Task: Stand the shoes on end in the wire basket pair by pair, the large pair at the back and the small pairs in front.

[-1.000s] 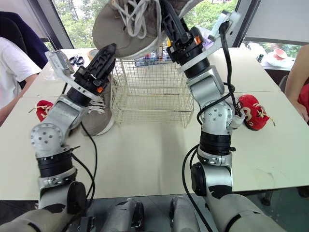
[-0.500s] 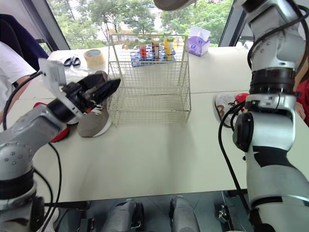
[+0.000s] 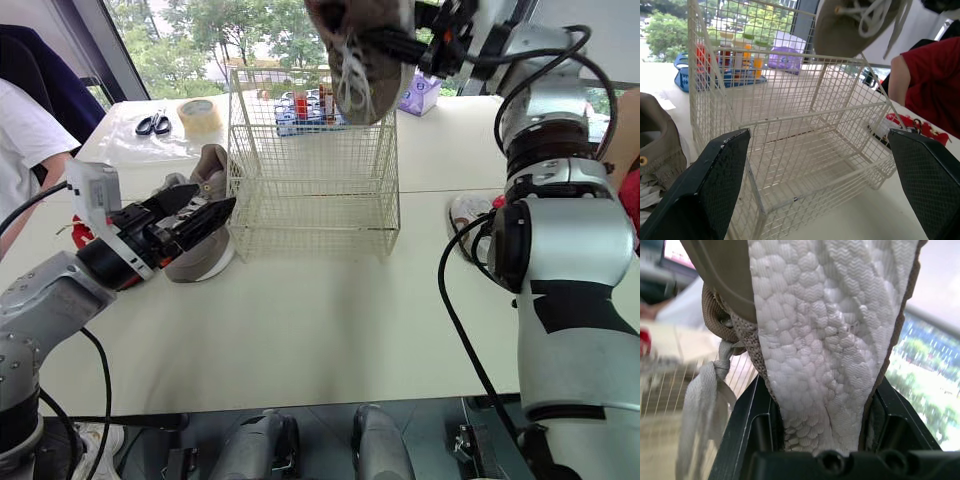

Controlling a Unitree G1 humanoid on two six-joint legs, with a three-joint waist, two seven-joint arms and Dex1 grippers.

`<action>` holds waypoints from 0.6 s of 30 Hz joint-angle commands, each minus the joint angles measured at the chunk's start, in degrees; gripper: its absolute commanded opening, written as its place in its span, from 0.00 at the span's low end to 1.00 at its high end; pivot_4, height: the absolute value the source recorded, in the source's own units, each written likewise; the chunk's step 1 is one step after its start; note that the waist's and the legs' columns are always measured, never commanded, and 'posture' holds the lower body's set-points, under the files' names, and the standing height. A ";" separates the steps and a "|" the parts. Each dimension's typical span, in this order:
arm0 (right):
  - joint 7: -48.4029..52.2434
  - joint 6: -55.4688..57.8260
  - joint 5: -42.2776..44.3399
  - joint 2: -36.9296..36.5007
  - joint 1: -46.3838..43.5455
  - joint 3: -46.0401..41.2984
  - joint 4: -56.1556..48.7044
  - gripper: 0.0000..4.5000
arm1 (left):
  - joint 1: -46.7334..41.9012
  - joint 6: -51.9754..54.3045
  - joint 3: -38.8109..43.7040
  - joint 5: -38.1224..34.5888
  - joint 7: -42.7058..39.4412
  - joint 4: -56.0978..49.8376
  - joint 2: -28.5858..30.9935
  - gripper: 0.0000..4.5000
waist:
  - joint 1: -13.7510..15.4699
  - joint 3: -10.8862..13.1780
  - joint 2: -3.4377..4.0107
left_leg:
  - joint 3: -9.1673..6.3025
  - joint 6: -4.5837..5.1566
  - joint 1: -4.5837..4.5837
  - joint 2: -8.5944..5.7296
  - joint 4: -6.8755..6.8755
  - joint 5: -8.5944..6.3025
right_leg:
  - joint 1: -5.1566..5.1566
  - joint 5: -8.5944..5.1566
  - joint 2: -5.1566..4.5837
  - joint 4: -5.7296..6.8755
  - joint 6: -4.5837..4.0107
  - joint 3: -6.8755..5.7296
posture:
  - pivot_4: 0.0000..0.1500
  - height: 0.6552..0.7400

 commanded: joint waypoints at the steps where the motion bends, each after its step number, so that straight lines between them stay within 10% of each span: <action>1: -3.25 0.12 -2.17 0.60 -1.02 -0.81 1.01 0.34 | 0.15 -1.80 0.18 2.71 0.04 -0.60 0.39 0.99 | 0.03 -0.01 -0.01 | -0.01 -0.02 0.00 0.02 0.00 0.01 | 0.01 0.00 0.02 0.00 0.00 -0.01 | 1.00 1.00; 8: -8.49 2.56 -3.38 1.39 -0.46 -3.27 2.77 0.99 | -0.18 -1.99 -0.96 4.53 0.00 -0.82 0.21 1.00 | 0.21 -0.01 -0.01 | -0.02 -0.04 0.00 -0.01 0.03 0.02 | 0.05 0.00 -0.01 -0.01 0.00 -0.01 | 1.00 1.00; 18: -6.84 8.44 -0.23 1.47 -2.14 -10.01 2.66 0.99 | -1.26 -1.70 -2.77 6.19 0.93 -0.72 -1.32 1.00 | 0.17 -0.01 -0.01 | -0.03 -0.04 0.01 -0.01 0.03 0.02 | 0.06 0.01 0.00 0.01 0.00 -0.02 | 1.00 1.00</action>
